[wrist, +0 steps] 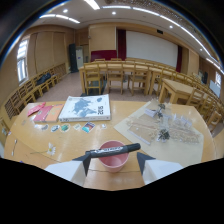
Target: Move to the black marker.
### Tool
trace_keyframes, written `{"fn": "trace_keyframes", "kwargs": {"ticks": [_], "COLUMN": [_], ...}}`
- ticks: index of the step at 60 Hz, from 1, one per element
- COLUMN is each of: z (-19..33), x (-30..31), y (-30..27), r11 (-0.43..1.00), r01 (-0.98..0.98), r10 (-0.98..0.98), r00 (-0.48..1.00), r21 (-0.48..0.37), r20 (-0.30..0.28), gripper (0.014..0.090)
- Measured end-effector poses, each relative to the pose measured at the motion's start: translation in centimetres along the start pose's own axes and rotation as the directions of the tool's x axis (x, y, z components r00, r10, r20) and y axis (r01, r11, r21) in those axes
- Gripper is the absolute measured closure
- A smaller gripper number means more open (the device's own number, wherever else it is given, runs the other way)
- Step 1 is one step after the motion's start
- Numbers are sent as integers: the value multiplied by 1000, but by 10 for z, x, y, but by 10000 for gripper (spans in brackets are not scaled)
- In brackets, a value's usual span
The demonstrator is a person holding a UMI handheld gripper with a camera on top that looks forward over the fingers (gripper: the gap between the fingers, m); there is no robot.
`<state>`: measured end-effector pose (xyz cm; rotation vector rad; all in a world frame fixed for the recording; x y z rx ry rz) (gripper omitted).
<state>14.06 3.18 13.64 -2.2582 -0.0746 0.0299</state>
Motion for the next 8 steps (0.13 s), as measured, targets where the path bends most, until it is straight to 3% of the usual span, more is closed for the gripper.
{"fn": "trace_keyframes", "kwargs": {"ticks": [8], "z": [1], "x": [0], "y": [2], "r11": [1000], "r01": [-1], "r10": [1], "r00": [1000], "r21": [-6], "r20": [2], "gripper": [185]}}
